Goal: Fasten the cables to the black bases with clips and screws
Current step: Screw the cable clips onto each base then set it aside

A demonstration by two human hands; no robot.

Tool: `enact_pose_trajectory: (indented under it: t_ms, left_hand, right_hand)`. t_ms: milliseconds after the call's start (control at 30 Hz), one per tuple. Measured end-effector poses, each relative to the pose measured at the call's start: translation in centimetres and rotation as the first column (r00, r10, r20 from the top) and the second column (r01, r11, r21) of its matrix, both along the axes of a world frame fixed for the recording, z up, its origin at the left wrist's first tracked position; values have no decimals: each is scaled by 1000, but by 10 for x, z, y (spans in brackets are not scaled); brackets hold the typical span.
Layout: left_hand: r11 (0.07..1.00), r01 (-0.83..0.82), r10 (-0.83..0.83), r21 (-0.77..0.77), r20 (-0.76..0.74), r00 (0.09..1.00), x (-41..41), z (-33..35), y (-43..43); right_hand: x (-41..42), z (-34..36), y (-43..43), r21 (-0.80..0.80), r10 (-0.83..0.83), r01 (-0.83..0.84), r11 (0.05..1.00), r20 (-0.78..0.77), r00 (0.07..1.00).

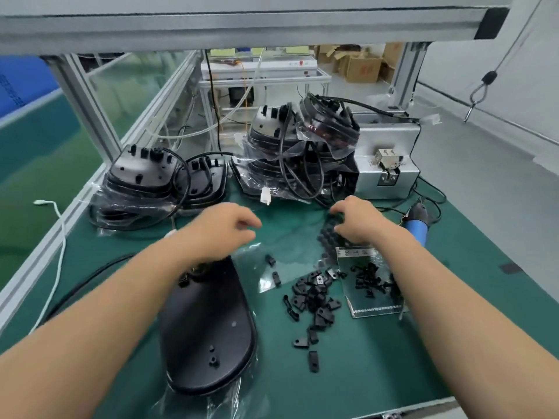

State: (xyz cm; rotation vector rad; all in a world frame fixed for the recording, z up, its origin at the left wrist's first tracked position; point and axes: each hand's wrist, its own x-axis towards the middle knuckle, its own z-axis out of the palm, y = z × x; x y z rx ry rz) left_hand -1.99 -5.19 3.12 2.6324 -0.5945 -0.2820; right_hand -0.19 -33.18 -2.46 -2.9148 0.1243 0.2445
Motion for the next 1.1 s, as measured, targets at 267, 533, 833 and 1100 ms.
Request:
enact_pose_trajectory:
  t_ms: [267, 533, 833, 1100]
  left_hand:
    - [957, 137, -113, 257, -105, 988, 45, -34, -129]
    - [996, -39, 8, -75, -375, 927, 54, -40, -144]
    - [877, -267, 46, -400, -483, 875, 54, -53, -132]
    - [848, -317, 62, -424, -515, 855, 58, -55, -132]
  right_hand:
    - [9, 7, -14, 2, 137, -138, 990, -77, 988]
    - [6, 10, -17, 90, 189, -189, 978, 6, 982]
    - [-2, 12, -21, 314, 151, -202, 928, 178, 972]
    - [-10, 11, -23, 295, 245, -360, 885, 363, 899]
